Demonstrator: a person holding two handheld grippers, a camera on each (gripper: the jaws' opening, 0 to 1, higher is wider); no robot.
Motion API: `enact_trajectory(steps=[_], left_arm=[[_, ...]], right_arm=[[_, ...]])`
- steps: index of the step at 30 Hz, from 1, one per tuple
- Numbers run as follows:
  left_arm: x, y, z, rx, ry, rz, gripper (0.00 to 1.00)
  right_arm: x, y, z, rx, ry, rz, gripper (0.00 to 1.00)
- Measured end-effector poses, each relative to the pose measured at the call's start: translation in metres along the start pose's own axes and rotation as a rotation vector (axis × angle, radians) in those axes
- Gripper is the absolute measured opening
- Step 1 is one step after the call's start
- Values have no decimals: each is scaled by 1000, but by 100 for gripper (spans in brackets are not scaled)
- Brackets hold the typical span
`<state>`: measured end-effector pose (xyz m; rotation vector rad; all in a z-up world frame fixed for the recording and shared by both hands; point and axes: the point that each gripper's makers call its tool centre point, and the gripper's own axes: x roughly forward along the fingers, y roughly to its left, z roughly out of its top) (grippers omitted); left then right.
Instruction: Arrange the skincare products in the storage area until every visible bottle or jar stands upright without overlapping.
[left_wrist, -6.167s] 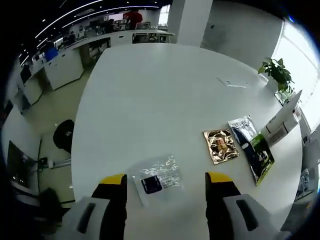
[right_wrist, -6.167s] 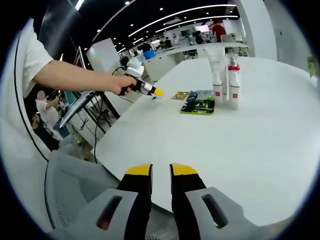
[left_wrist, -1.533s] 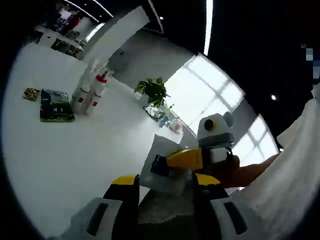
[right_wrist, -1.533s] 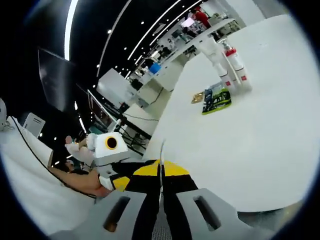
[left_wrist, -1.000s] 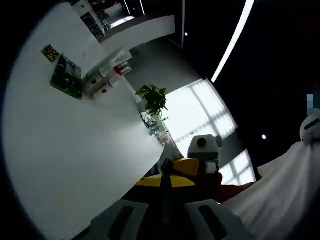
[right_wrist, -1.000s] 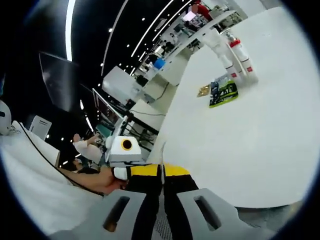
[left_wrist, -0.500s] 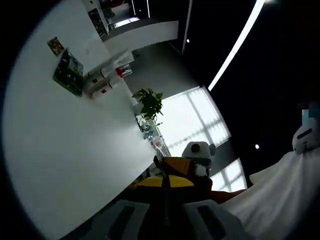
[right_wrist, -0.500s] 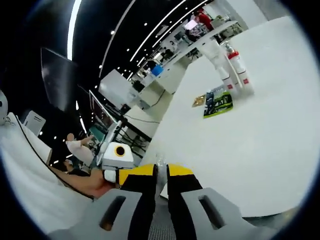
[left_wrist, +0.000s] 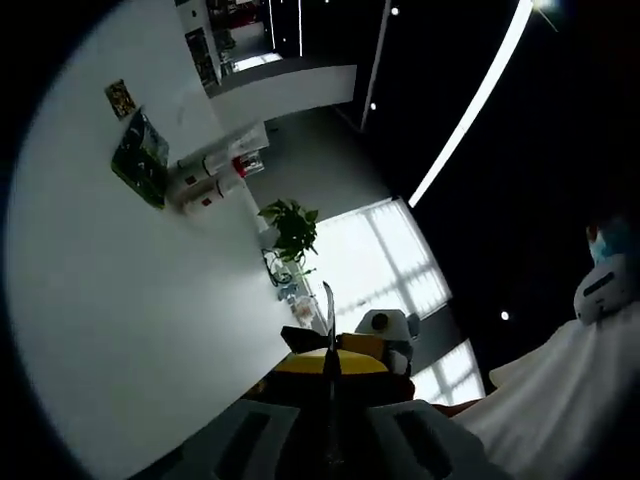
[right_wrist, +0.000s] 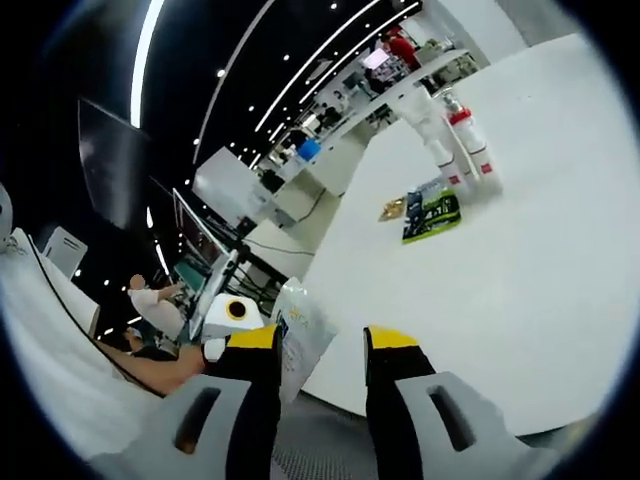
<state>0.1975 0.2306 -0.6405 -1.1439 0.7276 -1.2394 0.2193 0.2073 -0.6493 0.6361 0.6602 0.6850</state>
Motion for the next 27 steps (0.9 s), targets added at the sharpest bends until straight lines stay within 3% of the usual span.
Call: enact_trajectory(steps=[4,10,15,18,27], left_arm=[[-1,5,-3,4,15,24,0],[-1,12,-6,6,29,59,0],[-1,16,-8,1,43,72,1],[0,20,-14,25,81,104,1],[2,21,-26,63,153,117,1]], right_arm=[[1,3,-6,-27,32,3,18],[-2,0,-3,-38,18,-9,7],[-3,-2,-3,-47,21,-20,3],[-3,-2,-4,-43,27,-21,2],[-5,-3,-2,-35,23,-24,1]])
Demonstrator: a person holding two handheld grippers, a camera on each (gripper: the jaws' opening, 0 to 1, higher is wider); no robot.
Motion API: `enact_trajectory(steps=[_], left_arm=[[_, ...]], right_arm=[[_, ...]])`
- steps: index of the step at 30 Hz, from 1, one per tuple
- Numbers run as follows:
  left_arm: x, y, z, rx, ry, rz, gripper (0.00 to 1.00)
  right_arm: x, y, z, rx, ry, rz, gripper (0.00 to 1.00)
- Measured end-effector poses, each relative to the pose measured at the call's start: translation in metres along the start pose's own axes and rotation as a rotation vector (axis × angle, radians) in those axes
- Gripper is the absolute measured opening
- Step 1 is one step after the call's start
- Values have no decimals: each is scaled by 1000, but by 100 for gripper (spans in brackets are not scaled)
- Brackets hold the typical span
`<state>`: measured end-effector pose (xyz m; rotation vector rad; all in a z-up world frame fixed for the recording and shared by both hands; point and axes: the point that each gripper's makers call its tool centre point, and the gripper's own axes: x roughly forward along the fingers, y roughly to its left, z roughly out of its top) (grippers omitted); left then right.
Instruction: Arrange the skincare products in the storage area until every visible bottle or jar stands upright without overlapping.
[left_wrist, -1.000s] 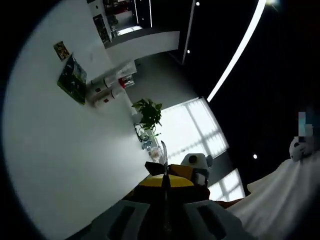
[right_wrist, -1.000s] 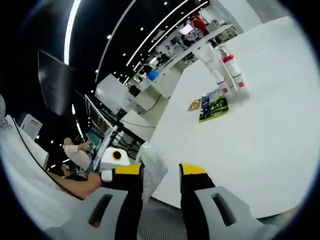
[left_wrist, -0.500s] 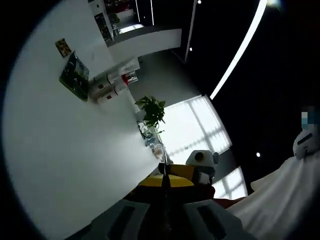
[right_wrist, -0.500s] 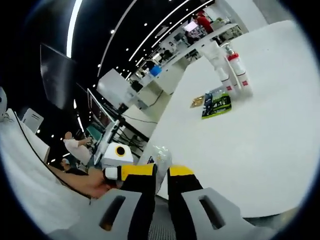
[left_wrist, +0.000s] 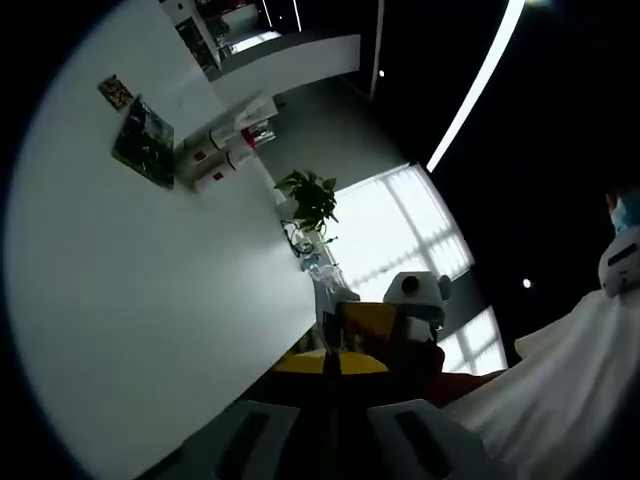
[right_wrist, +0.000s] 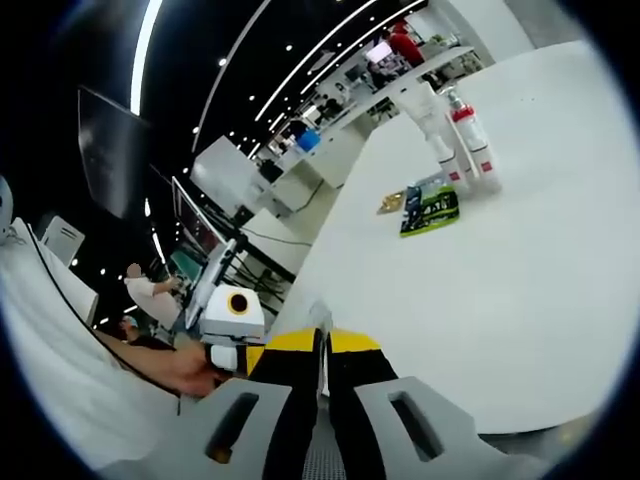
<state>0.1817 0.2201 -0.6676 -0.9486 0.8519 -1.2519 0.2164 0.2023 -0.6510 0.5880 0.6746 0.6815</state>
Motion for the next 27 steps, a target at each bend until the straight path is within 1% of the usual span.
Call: enact_trajectory(steps=[3,5,7,10,13,18,21,22,24,27], left_arm=[[1,0,-5,7,25,2,1],[3,1,-7,12,39,13,1],[3,2,-8,17,47,21,3],[2,4,-9,25,49,30,8],[3,4,-10,43,58,35,8],[2,4,-7,22,40,30,10],[0,3,-4,4,22,19,8],[0,-4,-4,13,23,-13,3],[0,-9,-3,8,19,-39,1],[-1,-6,-2,3,14,-29,1]], right_arm=[[0,0,0,4,0,2,1],[0,0,0,26,9,6,0],[-1,0,-1,16,11,10,0],[-2,2,-1,24,11,21,0],[-2,3,-1,24,16,27,0],[-3,5,-2,30,20,36,0],[-3,6,-2,29,22,41,0],[-3,6,-2,29,20,39,0],[-3,5,1,31,7,41,0],[-2,8,3,20,-9,51,1]])
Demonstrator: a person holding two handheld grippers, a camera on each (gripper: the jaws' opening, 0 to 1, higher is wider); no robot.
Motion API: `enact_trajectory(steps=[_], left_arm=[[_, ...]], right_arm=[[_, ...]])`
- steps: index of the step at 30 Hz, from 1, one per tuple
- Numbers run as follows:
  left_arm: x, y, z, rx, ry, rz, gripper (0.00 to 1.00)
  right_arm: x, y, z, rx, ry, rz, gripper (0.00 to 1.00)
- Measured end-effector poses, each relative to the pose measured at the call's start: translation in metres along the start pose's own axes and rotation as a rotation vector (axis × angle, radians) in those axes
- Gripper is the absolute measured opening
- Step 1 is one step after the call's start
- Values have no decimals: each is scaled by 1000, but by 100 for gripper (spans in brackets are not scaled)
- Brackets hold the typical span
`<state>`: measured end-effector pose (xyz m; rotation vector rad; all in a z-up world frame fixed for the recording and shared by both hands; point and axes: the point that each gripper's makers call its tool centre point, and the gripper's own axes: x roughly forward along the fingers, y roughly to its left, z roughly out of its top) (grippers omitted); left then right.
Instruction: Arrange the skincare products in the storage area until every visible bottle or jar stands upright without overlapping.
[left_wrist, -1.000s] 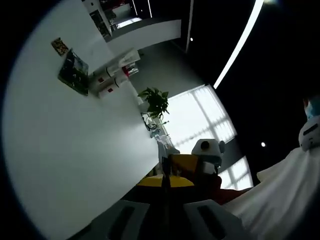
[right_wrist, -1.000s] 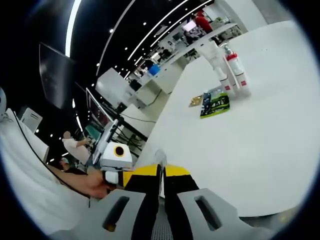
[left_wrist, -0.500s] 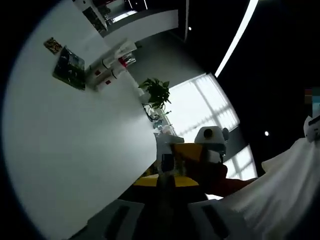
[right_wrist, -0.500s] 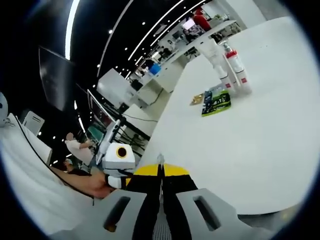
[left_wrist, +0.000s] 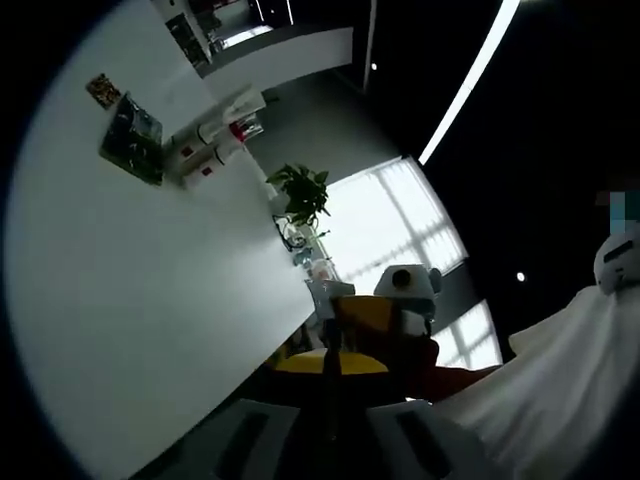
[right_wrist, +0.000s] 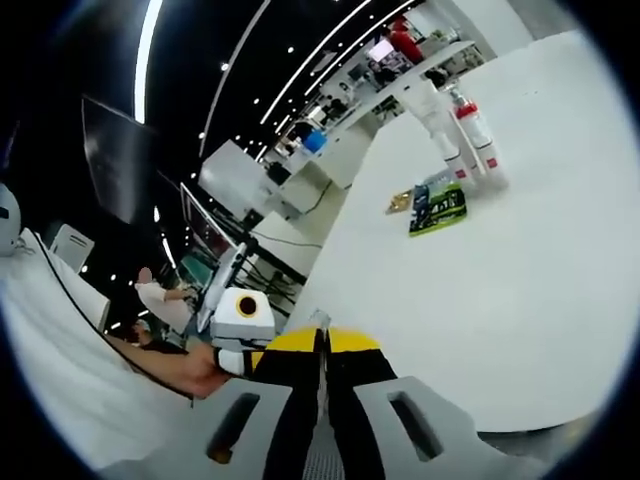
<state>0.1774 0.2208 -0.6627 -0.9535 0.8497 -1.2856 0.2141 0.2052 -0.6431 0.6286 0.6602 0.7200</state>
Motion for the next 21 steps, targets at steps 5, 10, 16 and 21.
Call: enact_trajectory(steps=[5,10,16,21], left_arm=[[-4,5,5,-37,-25,7,0],[-5,10,9,-51,-41,30,0],[-13,21,23,-72,-57,58,0],[-21,31,47,-94,-65,69,1]], right_arm=[[3,-2,-1,-33,-7,-18,11],[4,-5,4,-95,-40,-48,24],[2,-15,20,-214,-124,-135,39],[4,-17,19,-312,-113,-154,56]])
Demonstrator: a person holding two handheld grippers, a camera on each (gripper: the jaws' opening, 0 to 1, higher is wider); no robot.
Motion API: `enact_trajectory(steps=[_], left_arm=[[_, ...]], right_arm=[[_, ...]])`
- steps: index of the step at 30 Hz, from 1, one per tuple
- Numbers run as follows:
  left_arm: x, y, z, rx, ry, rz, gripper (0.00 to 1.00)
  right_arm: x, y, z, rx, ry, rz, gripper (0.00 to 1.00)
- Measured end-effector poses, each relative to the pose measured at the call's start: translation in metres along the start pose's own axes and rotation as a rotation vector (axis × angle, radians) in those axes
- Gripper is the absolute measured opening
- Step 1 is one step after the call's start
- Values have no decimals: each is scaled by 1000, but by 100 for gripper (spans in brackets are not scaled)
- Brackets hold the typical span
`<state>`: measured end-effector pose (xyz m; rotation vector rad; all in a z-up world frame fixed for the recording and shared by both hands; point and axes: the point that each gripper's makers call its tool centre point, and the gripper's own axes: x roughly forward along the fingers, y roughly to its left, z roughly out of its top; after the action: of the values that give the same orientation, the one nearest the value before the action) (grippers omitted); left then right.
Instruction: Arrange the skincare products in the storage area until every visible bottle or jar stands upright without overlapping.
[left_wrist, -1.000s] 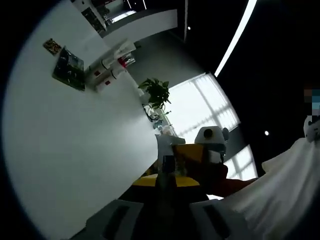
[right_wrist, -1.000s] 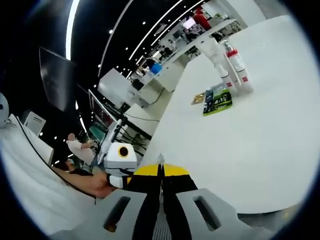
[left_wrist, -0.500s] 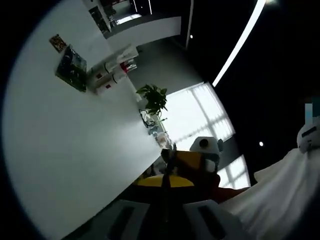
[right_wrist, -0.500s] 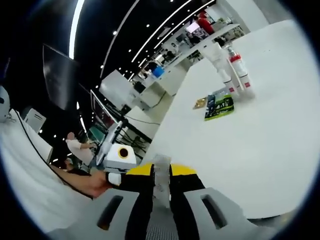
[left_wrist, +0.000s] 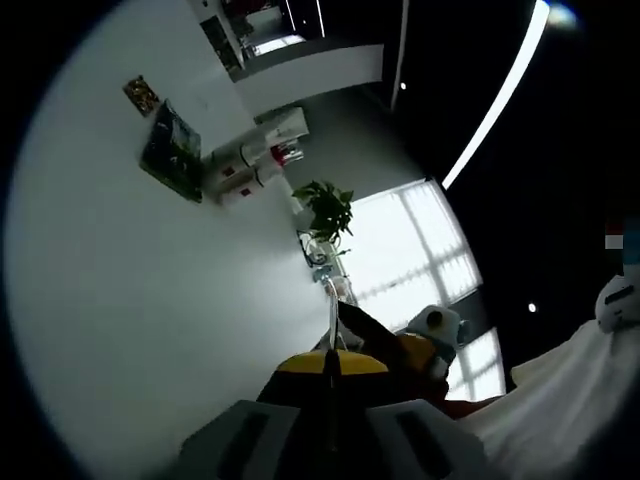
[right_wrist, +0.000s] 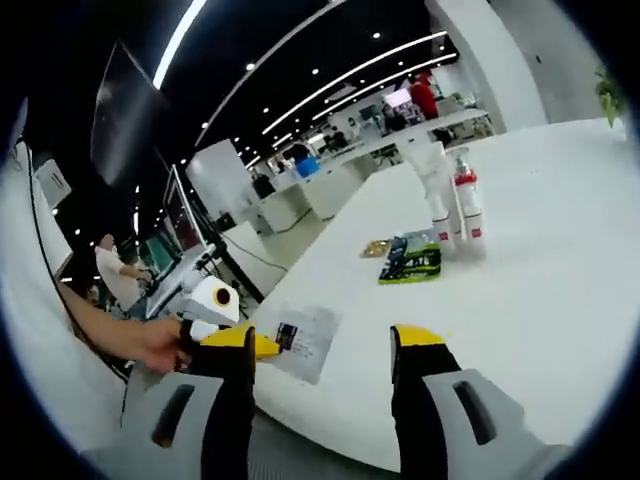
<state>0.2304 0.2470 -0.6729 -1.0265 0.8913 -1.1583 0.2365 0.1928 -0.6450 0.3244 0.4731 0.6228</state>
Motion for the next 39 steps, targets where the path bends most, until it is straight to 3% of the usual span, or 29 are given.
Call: enact_trajectory(steps=[8,15,20,23,24,26,29,35,39], left_arm=[[-9,30,49,-11,-35,100,1],[-17,57,91,14,-5,197,1],[-23,77,123,5,-32,254,1],[-26,87,137,6,-33,291,1],[-26,89,140,7,-33,297,1],[-28,96,149,13,-34,317,1],[-30,109,163,5,-38,354,1],[-30,123,178,-24,-27,388,1],[-31,135,182,-20,11,441,1]], right_arm=[[2,-13,-3,-78,15,-74,68],[5,-16,-14,-126,78,-90,64],[4,-20,-14,-146,78,-112,62],[5,-23,-16,-128,87,-123,61],[6,-20,-23,-92,121,-104,58],[6,-20,-25,-125,139,-108,52],[6,-20,-24,-126,134,-110,52],[6,-22,-28,-102,154,-111,50],[6,-23,-28,-96,154,-116,50]])
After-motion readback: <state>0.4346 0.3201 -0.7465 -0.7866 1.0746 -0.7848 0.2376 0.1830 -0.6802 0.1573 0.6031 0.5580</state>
